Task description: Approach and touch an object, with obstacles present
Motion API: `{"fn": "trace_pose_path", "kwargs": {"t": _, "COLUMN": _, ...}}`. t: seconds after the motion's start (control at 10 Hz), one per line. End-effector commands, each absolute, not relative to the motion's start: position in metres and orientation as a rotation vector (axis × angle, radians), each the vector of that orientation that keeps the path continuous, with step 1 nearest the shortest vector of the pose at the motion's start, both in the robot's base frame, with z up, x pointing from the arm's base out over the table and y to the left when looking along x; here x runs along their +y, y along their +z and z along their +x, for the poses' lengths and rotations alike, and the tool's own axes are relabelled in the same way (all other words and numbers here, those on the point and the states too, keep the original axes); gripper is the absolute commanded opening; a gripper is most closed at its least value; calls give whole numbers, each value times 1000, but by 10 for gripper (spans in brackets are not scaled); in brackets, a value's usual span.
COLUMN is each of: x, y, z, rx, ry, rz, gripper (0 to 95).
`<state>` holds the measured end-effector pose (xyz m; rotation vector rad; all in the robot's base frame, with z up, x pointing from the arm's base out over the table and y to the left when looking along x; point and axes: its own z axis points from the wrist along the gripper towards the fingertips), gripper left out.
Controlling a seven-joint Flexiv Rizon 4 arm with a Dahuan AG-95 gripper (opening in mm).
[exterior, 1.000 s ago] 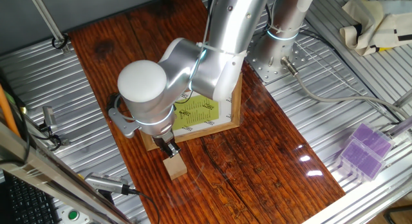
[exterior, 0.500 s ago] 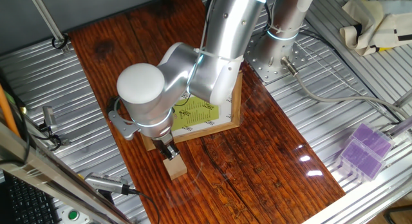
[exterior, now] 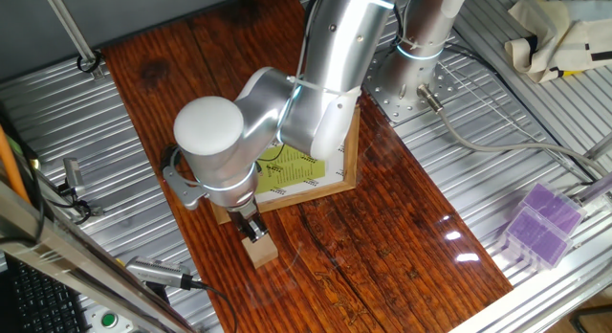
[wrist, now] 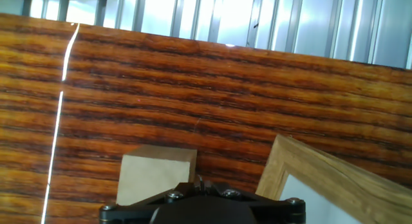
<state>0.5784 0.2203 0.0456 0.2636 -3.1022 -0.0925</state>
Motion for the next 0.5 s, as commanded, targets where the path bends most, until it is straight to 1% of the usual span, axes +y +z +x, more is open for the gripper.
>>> {"fn": "trace_pose_path", "kwargs": {"t": 0.1, "x": 220, "y": 46, "z": 578, "rx": -3101, "ry": -92, "rz": 270, "gripper": 0}}
{"fn": "trace_pose_path", "kwargs": {"t": 0.5, "x": 220, "y": 46, "z": 578, "rx": -3105, "ry": -85, "rz": 285, "gripper": 0}}
